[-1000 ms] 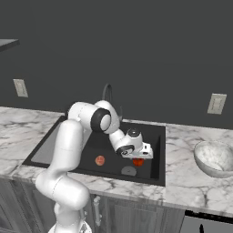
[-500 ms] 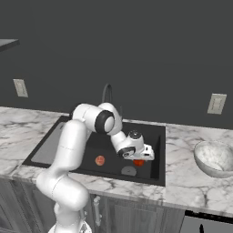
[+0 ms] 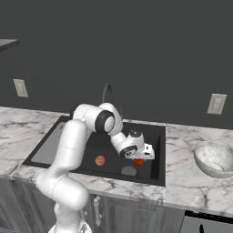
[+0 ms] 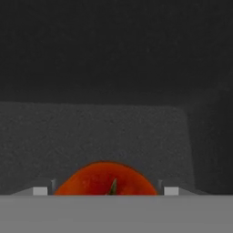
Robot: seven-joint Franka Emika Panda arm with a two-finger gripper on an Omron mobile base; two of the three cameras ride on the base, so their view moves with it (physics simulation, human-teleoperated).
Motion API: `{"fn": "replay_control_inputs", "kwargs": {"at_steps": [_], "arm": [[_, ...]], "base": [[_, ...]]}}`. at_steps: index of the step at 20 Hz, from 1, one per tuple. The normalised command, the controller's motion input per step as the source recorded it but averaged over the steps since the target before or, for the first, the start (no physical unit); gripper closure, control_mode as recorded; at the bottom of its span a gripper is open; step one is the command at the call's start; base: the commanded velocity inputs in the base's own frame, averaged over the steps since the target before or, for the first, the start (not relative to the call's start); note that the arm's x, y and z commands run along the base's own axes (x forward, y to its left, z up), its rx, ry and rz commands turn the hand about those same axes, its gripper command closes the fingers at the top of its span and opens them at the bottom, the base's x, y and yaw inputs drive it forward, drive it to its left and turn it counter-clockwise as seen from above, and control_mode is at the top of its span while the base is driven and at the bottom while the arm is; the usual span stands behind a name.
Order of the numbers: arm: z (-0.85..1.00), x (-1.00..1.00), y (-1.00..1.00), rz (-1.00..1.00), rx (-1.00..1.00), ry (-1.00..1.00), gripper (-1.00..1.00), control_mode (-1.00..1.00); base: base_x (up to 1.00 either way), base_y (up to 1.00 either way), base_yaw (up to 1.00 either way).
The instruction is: Remove the tomato and peach from the sink. Then move the bowl and cup from the counter to the sink for washing.
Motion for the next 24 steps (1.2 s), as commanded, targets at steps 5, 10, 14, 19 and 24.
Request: {"fn": "replay_control_inputs", "kwargs": {"at_steps": [5, 10, 14, 19, 24], "arm": [[-0.22, -0.09, -0.01, -0.17, 0.00, 0.15, 1.00, -1.00], [-0.16, -0.10, -0.02, -0.15, 0.01, 0.08, 1.00, -1.00], [0.00, -0.20, -0.08, -0.08, 0.04, -0.01, 1.00, -1.00], [0.05, -0.30, -0.10, -0.05, 0.11, -0.08, 1.00, -1.00], [0.11, -0.31, -0.12, -0.01, 0.10, -0.12, 1.00, -1.00]], "base": [[0.00, 0.00, 0.00], [0.00, 0.00, 0.00], [0.00, 0.00, 0.00], [0.00, 0.00, 0.00], [0.00, 0.00, 0.00]]}}
